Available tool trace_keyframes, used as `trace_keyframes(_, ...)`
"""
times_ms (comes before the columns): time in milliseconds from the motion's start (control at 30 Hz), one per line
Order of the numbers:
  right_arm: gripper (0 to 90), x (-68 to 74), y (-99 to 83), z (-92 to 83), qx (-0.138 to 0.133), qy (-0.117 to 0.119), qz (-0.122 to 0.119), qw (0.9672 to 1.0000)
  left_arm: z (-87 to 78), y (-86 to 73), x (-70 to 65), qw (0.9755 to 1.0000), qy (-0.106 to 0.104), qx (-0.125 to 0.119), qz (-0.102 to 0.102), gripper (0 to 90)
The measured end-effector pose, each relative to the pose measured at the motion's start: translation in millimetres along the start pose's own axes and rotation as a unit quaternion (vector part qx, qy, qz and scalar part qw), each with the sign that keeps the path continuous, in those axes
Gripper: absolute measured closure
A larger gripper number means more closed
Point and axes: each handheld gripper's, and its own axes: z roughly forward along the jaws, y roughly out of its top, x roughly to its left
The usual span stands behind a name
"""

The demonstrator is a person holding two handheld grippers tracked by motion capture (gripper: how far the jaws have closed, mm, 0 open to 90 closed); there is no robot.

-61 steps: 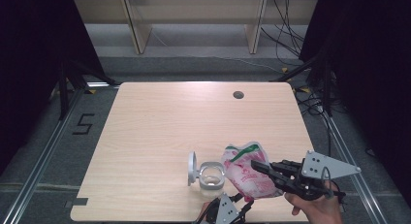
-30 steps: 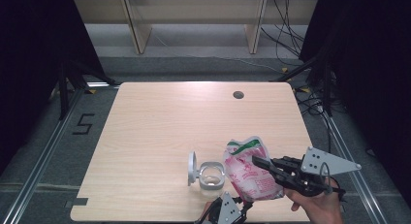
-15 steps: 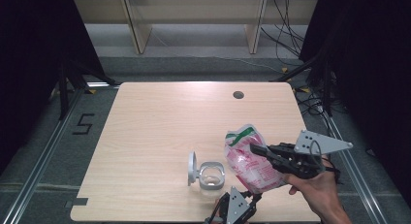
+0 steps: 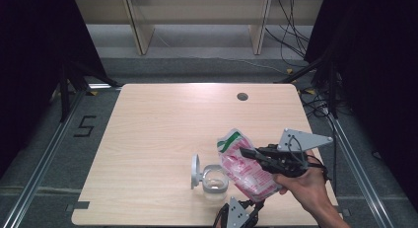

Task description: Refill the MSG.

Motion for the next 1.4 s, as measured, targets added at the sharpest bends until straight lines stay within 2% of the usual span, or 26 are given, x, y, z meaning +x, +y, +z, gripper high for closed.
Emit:
trace_keyframes(33, 90.0, 0.7, 1.0, 2.6, 0.004, -0.001, 0.001, 1.0, 0.9, -0.8, -0.8, 1.0, -0.003, -0.004, -0.002, 80.3)
trace_keyframes(67, 90.0, -0.9, 2.1, 5.0, 0.007, -0.003, -0.012, 0.9999, 1.5, -1.4, -1.8, 0.9999, -0.002, -0.009, -0.006, 80.3)
trace_keyframes(100, 90.0, 1.0, 2.9, 6.5, 0.017, 0.004, 0.001, 0.9998, 1.3, -1.4, -1.6, 0.9999, -0.004, -0.007, -0.008, 80.3)
trace_keyframes(233, 90.0, 1.8, 5.3, 12.1, 0.03, 0.002, -0.008, 0.9995, 3.0, -3.3, -1.3, 0.9997, -0.001, -0.012, -0.019, 80.4)
trace_keyframes(267, 90.0, 2.6, 5.3, 13.4, 0.034, 0.004, -0.004, 0.9994, 2.9, -3.7, -0.8, 0.9997, -0.003, -0.013, -0.02, 80.4)
trace_keyframes(300, 90.0, 1.6, 5.5, 15.0, 0.033, 0.005, -0.015, 0.9993, 2.0, -3.5, -1.1, 0.9998, 0.002, -0.007, -0.021, 80.4)
trace_keyframes(367, 90.0, 2.0, 6.5, 18.1, 0.035, 0.001, -0.019, 0.9992, 2.4, -4.1, -2.2, 0.9996, 0.003, -0.01, -0.024, 80.5)
trace_keyframes(400, 90.0, 3.8, 7.1, 18.2, 0.046, 0.004, -0.006, 0.9989, 2.6, -4.3, -2.3, 0.9996, 0.004, -0.011, -0.026, 80.5)
trace_keyframes(433, 90.0, 4.3, 8.1, 19.3, 0.051, 0.008, -0.006, 0.9987, 2.5, -4.3, -2.4, 0.9996, 0.006, -0.01, -0.026, 80.5)
trace_keyframes(500, 90.0, 2.8, 9.9, 22.4, 0.054, 0.007, -0.023, 0.9983, 3.4, -4.6, -3.0, 0.9995, 0.005, -0.014, -0.029, 80.5)
trace_keyframes(533, 90.0, 2.9, 10.4, 23.8, 0.058, 0.009, -0.022, 0.998, 3.6, -4.7, -3.1, 0.9995, 0.005, -0.014, -0.029, 80.5)
trace_keyframes(567, 90.0, 3.8, 10.8, 24.7, 0.063, 0.01, -0.018, 0.9978, 6.4, -4.7, -6.4, 0.9982, 0.0, -0.034, -0.05, 80.5)
trace_keyframes(600, 90.0, 2.7, 11.2, 25.8, 0.065, 0.01, -0.022, 0.9976, 6.2, -4.5, -4.6, 0.9988, -0.003, -0.032, -0.036, 80.5)
trace_keyframes(667, 90.0, 4.0, 11.0, 28.4, 0.063, 0.008, -0.017, 0.9978, 7.3, -5.0, -4.7, 0.9985, -0.007, -0.037, -0.039, 80.5)
trace_keyframes(733, 90.0, 3.3, 11.9, 29.8, 0.071, 0.006, -0.022, 0.9972, 8.7, -5.6, -5.6, 0.998, -0.009, -0.044, -0.044, 80.5)
trace_keyframes(800, 90.0, 3.8, 13.1, 30.7, 0.084, 0.011, -0.018, 0.9963, 8.8, -5.3, -4.2, 0.9985, -0.006, -0.04, -0.037, 80.6)
trace_keyframes(833, 90.0, 3.5, 13.6, 31.9, 0.084, 0.01, -0.022, 0.9961, 7.4, -5.6, -5.6, 0.9983, 0.001, -0.031, -0.05, 80.6)
trace_keyframes(933, 90.0, 3.6, 15.2, 34.4, 0.09, 0.015, -0.023, 0.9956, 7.6, -4.5, -7.0, 0.998, -0.001, -0.033, -0.054, 80.6)
trace_keyframes(967, 90.0, 3.7, 15.8, 34.9, 0.092, 0.013, -0.024, 0.9953, 8.0, -4.0, -5.5, 0.9984, -0.004, -0.035, -0.043, 80.6)
trace_keyframes(1000, 90.0, 3.4, 16.2, 35.2, 0.092, 0.009, -0.029, 0.9953, 8.6, -4.2, -5.4, 0.9983, -0.003, -0.038, -0.045, 80.6)
trace_keyframes(1067, 90.0, 4.1, 16.7, 35.8, 0.098, 0.009, -0.018, 0.995, 8.4, -4.6, -6.1, 0.9977, 0.002, -0.034, -0.058, 80.6)
trace_keyframes(1200, 90.0, 2.6, 17.0, 38.2, 0.102, 0.012, -0.023, 0.9944, 9.3, -4.9, -5.9, 0.9978, 0.0, -0.033, -0.057, 80.6)
trace_keyframes(1233, 90.0, 1.9, 17.2, 38.4, 0.104, 0.006, -0.028, 0.9942, 10.0, -5.1, -6.3, 0.9976, 0.0, -0.035, -0.059, 80.6)
trace_keyframes(1300, 90.0, 1.2, 17.2, 39.7, 0.106, 0.006, -0.025, 0.9941, 10.2, -4.7, -6.9, 0.9979, 0.001, -0.029, -0.058, 80.6)
trace_keyframes(1400, 90.0, 0.3, 17.4, 41.2, 0.112, 0.008, -0.021, 0.9935, 12.0, -4.6, -7.8, 0.9975, -0.001, -0.034, -0.062, 80.6)
